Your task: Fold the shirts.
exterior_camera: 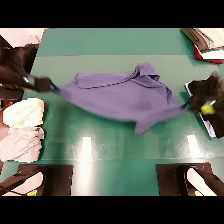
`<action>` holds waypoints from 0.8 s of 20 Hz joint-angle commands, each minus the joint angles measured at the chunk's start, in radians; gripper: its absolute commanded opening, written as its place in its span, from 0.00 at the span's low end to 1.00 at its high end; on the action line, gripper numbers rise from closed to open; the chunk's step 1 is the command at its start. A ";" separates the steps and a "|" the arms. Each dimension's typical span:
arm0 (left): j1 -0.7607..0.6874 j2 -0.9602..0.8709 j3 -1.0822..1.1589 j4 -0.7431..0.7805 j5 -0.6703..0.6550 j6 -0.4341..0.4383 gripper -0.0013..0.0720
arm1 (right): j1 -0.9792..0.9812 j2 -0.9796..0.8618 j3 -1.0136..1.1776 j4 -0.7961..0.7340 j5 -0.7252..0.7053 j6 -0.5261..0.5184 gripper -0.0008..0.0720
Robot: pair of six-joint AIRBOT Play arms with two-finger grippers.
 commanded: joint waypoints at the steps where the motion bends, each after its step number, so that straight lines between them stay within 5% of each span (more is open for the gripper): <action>1: 0.001 0.001 0.396 0.000 -0.019 -0.058 0.05 | 0.003 0.100 0.310 0.000 -0.124 0.046 0.04; 6: 0.001 0.032 0.943 0.002 0.020 -0.093 0.05 | -0.025 0.119 0.826 -0.010 -0.134 0.045 0.04; 12: 0.001 0.317 0.928 0.002 0.254 -0.072 0.05 | -0.197 0.119 1.232 -0.009 -0.083 0.045 0.04; 16: 0.001 0.356 0.909 0.034 0.186 -0.054 0.05 | -0.246 0.116 1.227 0.001 -0.033 0.046 0.04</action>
